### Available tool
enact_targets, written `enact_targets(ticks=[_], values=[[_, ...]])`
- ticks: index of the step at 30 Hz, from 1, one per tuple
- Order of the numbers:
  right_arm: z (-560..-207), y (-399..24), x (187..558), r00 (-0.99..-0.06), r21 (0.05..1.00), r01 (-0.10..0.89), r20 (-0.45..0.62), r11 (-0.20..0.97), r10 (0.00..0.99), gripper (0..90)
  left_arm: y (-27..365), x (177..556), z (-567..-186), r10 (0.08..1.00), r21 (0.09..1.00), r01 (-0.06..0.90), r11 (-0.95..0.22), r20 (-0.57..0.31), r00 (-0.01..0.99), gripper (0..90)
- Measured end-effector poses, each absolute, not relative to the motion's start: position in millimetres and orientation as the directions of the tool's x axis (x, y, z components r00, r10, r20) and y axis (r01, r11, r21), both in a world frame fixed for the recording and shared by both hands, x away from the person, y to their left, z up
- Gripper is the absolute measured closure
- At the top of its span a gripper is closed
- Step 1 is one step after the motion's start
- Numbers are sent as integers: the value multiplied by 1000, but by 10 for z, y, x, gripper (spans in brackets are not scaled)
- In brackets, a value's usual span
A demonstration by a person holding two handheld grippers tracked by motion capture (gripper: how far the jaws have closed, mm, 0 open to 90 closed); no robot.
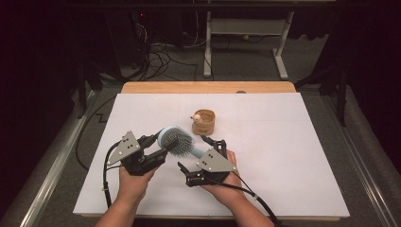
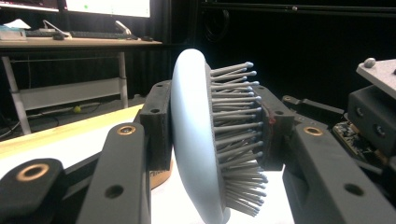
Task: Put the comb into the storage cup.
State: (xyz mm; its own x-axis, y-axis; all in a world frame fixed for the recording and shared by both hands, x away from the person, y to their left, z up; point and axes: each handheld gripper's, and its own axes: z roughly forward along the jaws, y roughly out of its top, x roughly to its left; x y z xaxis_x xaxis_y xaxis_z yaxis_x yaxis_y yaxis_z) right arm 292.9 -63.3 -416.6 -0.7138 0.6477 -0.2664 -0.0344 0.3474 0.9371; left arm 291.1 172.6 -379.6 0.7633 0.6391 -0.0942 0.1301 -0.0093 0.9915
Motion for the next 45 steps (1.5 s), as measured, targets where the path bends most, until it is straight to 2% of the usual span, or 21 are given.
enact_targets(ticks=[23, 45], values=[[-4208, -1106, 2974, -680, 939, 22, -238, 344, 693, 4, 1858, 2926, -3778, 673, 994, 105, -38, -52, 738, 572], [-4416, -1885, 3051, -578, 945, 135, -170, 298, 798, 4, 1987, 2946, -3774, 704, 994, 99, -50, -35, 709, 575]])
